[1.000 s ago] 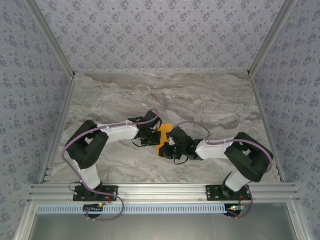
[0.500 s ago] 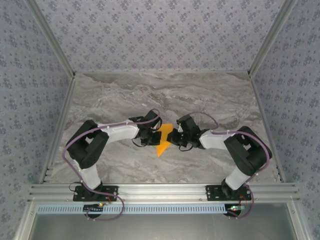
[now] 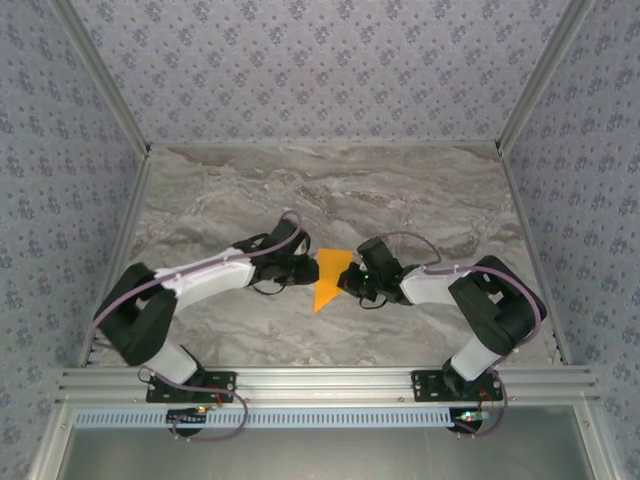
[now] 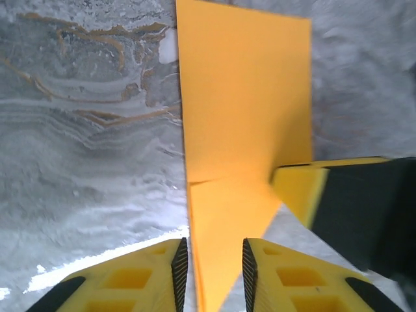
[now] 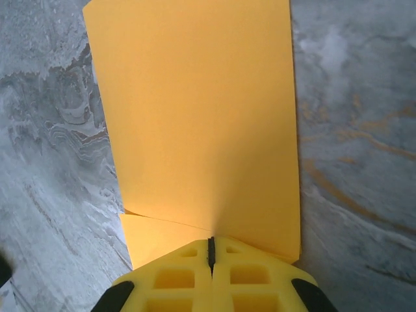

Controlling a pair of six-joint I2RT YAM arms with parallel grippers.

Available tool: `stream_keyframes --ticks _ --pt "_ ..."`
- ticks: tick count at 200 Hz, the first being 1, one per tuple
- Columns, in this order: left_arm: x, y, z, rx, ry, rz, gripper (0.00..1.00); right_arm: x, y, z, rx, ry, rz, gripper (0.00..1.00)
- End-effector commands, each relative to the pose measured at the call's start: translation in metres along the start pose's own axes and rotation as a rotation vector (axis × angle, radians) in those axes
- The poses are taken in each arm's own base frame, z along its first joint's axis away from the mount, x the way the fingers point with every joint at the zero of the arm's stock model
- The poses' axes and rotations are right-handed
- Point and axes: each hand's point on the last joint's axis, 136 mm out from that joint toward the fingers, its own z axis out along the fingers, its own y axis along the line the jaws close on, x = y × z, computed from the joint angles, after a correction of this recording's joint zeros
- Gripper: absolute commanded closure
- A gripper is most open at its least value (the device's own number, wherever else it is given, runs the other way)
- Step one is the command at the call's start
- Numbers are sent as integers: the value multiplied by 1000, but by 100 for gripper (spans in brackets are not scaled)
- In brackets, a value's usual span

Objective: Fold a paper plane with a square sheet of paper (pick it up from the middle)

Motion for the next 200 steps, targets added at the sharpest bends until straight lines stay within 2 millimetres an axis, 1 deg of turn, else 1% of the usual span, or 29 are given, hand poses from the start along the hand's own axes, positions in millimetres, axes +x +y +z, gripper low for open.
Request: stream_keyframes --ticks 1,9,17,32,52,72,94,130,145,165,182,200 --pt "12 -14 -3 141 -11 -132 71 12 -39 -4 165 -20 102 100" --pt "19 -19 -3 183 -1 -151 74 13 -40 -5 178 -27 120 100" --pt "26 -25 -2 221 13 -160 79 14 -42 -6 188 -37 134 100" --pt "39 -31 2 247 47 -169 86 15 -44 -6 197 -45 169 100" --pt "54 -29 12 233 91 -175 95 16 -46 -5 199 -52 199 100" --pt "63 -28 25 247 130 -203 100 16 -44 -4 192 -52 203 100" --pt "70 -24 36 229 167 -213 100 17 -44 -3 192 -44 205 100" --pt "78 -2 44 138 174 -216 100 17 -42 -4 175 -41 189 100" --pt "85 10 47 96 184 -226 100 14 -33 -6 136 -41 144 100" --pt "92 24 49 50 188 -226 100 9 -9 -12 56 -44 21 100" --pt "94 29 50 31 190 -224 100 11 12 -17 -2 -28 -85 100" --pt "93 30 51 25 187 -219 100 17 26 -19 -42 -2 -144 100"
